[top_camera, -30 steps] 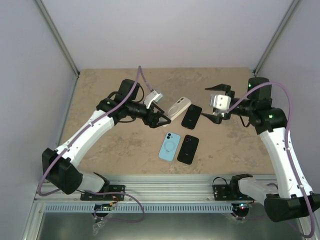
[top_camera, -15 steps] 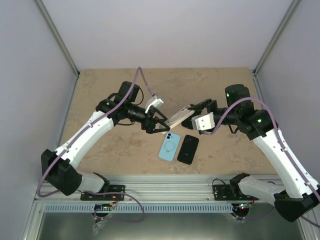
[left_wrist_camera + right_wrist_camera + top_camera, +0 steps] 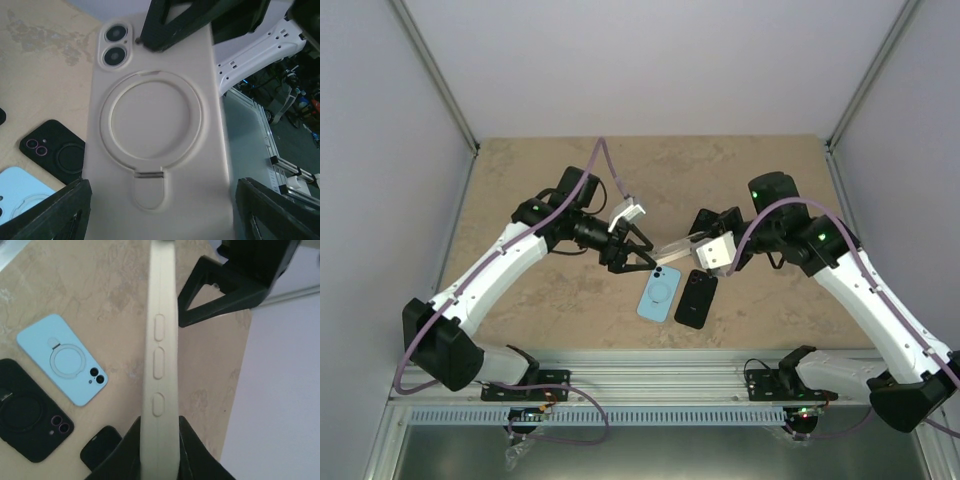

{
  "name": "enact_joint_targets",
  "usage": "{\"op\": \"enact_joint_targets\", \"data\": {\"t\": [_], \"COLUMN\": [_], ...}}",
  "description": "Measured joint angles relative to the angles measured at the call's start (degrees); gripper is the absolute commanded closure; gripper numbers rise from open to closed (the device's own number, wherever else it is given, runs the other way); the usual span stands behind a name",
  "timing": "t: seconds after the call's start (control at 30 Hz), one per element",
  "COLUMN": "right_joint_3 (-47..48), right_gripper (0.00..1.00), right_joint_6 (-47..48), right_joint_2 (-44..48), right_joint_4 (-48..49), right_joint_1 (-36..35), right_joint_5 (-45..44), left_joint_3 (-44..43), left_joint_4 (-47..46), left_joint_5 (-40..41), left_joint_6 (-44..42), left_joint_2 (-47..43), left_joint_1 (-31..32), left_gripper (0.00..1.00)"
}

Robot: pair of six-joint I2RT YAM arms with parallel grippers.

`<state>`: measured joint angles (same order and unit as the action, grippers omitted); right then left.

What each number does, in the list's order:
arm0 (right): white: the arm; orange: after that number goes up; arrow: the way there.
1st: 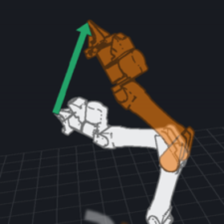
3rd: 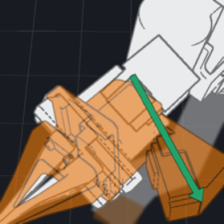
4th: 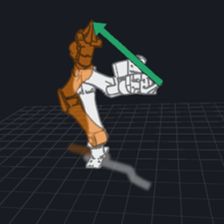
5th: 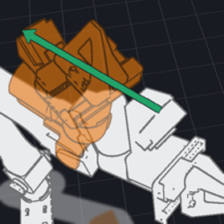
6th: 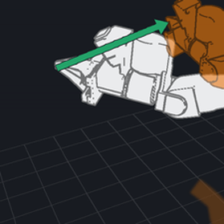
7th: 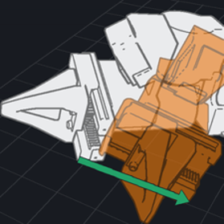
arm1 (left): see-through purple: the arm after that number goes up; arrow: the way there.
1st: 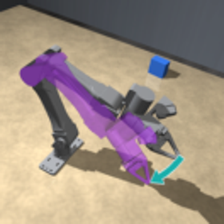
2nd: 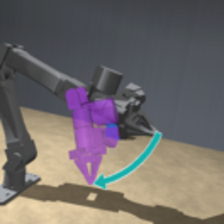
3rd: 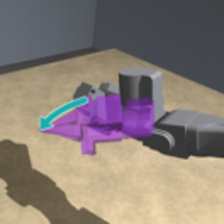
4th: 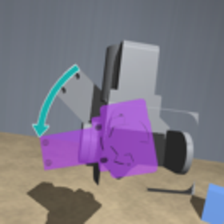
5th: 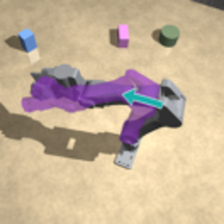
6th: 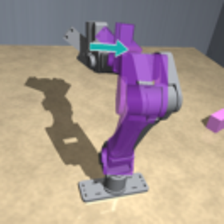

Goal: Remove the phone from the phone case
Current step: Adjust the phone.

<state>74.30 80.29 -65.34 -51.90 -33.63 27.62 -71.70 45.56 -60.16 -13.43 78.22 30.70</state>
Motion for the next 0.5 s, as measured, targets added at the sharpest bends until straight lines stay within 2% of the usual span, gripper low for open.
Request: {"op": "enact_joint_targets", "data": {"t": [0.07,0.2,0.5], "right_joint_3": [0.0,0.0,3.2], "right_gripper": [0.99,0.99,0.99], "right_joint_6": [0.5,0.0,-7.0], "right_joint_2": [0.0,-0.4,-1.9], "right_joint_4": [-1.0,-2.3,-5.4], "right_joint_1": [-0.2,-0.3,-0.3], "right_joint_5": [-0.8,-1.8,-2.6], "left_joint_3": [0.0,0.0,-1.5], "left_joint_4": [-0.2,-0.9,-1.9], "left_joint_5": [-0.4,-0.4,6.2], "left_joint_6": [-0.1,-0.3,2.1], "left_joint_2": [0.0,-0.3,-3.2], "left_joint_1": [0.0,-0.1,-0.1], "left_gripper": [0.38,0.02,0.01]}}
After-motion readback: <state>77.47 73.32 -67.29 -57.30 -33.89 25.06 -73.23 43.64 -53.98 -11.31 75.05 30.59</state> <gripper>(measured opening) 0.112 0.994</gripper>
